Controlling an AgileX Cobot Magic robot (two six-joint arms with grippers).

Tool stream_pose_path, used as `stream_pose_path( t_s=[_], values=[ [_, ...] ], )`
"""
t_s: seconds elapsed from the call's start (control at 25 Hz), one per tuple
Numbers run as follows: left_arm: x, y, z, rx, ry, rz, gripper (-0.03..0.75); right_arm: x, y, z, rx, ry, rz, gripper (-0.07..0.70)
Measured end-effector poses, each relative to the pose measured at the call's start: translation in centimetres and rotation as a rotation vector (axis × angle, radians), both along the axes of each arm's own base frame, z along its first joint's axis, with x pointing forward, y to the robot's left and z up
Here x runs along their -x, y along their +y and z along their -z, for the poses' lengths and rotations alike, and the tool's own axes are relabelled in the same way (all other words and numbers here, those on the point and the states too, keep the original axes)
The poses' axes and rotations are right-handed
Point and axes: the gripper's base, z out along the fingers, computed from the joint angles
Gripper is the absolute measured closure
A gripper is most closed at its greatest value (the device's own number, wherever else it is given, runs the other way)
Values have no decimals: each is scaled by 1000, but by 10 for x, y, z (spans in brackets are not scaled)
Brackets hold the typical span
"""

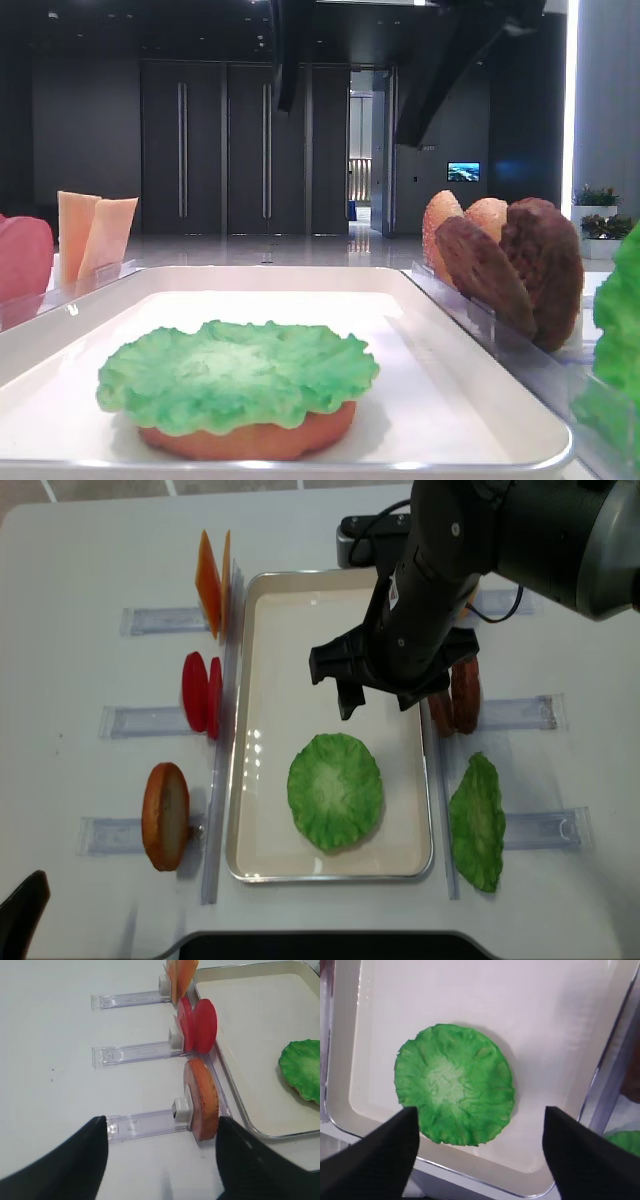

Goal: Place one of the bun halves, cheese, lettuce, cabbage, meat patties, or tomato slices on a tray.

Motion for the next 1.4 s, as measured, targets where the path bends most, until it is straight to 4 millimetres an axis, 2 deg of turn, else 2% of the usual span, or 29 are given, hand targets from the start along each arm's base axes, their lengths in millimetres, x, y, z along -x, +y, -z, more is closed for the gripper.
stream_pose_path(
  t_s=[0.2,0.32,0.56,0.72,1.04,1.24,1.4],
  values=[
    [0,0,0,0,0,0,199,-1,-8,-27,53,-57,-25,137],
    [0,0,0,0,0,0,199,-3,-17,-36,75,-77,-15,137],
    [0,0,0,0,0,0,199,-23,-51,-47,81,-116,54,137],
    [0,0,0,0,0,0,199,-40,-84,-53,98,-148,106,137],
    [0,0,0,0,0,0,199,-68,-174,-64,150,-197,256,142],
    [0,0,0,0,0,0,199,-76,-234,-65,188,-201,364,145],
    [0,0,0,0,0,0,199,-76,-264,-66,217,-203,404,145]
  ],
)
